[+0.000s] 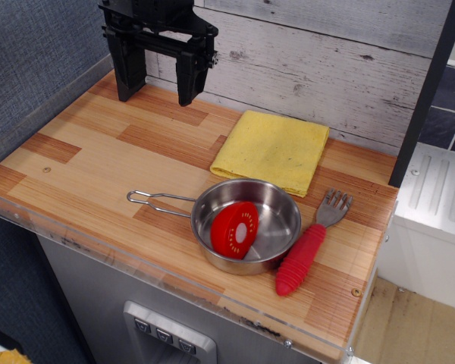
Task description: Move the yellow cloth to the back left of the table
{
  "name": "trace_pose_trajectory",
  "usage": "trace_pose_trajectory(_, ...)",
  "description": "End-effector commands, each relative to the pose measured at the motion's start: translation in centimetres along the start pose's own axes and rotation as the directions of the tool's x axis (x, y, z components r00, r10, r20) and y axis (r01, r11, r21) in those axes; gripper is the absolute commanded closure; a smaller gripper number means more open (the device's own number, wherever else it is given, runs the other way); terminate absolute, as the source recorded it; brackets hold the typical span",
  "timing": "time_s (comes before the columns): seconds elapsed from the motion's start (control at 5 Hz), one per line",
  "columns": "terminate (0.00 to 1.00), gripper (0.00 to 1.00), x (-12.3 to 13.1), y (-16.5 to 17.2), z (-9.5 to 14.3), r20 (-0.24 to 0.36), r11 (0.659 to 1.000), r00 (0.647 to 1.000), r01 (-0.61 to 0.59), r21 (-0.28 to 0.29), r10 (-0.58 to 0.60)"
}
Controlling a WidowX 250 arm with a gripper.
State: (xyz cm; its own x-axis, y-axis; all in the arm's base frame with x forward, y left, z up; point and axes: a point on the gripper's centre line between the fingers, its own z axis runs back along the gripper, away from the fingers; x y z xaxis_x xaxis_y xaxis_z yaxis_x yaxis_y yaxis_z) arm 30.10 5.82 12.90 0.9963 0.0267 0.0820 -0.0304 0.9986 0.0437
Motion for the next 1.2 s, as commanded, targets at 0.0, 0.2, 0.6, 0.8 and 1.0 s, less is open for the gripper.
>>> trace_pose_trajectory(0.0,0.0,0.0,0.0,0.0,0.0,0.0,1.0,1.0,0.0,0.0,0.0)
trace_pose_trajectory(0.2,0.0,0.0,1.5,-1.7,-1.2,0.013,1.0,1.0,0.023,-0.013,-0.023)
trace_pose_trajectory(0.6,0.0,0.0,5.0,-4.3,-4.8,0.035,1.0,0.999,0.01,0.001,-0.01)
trace_pose_trajectory(0.8,0.0,0.0,6.5,-5.0,-6.5,0.063,1.0,0.998,-0.029,-0.007,0.03)
trace_pose_trajectory(1.0,0.0,0.0,7.6,-5.6,-7.7,0.065,0.999,0.997,-0.043,-0.027,0.045)
